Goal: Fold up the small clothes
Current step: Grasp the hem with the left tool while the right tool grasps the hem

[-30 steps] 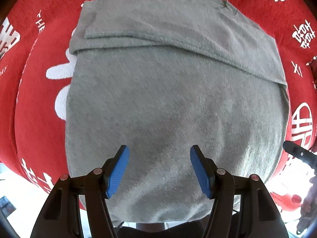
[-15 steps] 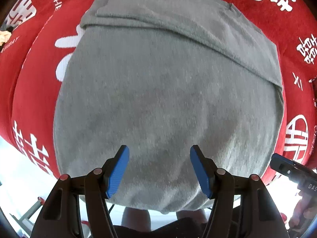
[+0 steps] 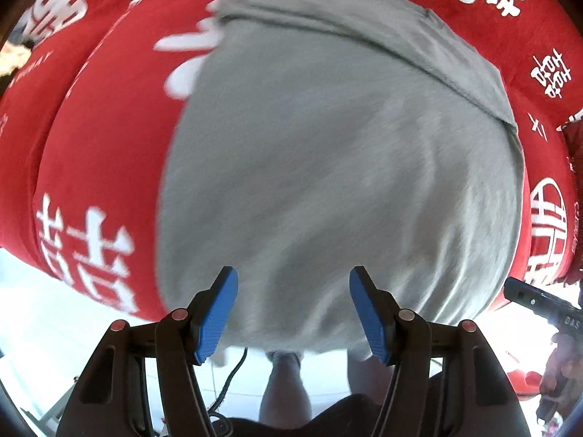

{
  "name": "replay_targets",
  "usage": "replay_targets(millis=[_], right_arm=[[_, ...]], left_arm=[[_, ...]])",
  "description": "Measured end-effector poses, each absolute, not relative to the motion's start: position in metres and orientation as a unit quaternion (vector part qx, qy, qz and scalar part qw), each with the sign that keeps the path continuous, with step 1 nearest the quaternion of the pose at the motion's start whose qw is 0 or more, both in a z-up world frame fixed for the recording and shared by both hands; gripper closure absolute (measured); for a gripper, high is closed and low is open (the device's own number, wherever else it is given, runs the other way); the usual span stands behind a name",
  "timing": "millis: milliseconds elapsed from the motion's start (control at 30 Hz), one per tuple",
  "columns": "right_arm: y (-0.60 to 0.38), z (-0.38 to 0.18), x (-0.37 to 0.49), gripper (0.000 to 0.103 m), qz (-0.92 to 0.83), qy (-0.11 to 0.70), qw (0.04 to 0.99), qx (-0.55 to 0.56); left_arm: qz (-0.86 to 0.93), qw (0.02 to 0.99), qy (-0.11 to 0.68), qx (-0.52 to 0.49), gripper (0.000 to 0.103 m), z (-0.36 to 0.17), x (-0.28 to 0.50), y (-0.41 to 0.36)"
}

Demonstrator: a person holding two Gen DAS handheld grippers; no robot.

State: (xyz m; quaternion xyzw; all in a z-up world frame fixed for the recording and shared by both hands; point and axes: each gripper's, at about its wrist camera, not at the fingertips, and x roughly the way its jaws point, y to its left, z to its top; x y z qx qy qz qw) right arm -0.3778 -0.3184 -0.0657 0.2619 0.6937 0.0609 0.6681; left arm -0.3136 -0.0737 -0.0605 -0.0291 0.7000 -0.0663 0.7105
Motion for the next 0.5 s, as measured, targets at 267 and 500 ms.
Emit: replay_targets(millis=[267,500], right_arm=[[-0.332,-0.101,-0.449,0.046,0.006,0.694,0.649,0.311],[-0.325,-0.139,-0.457,0.046,0.054,0.699,0.633,0.327]], left_arm=[[-0.120,0.676,0.725,-0.057,0.038,-0.097,-0.372,-0.002],[-0.148,0.646,0.736,-0.135,0.038,-0.135,-0.402,0.010]])
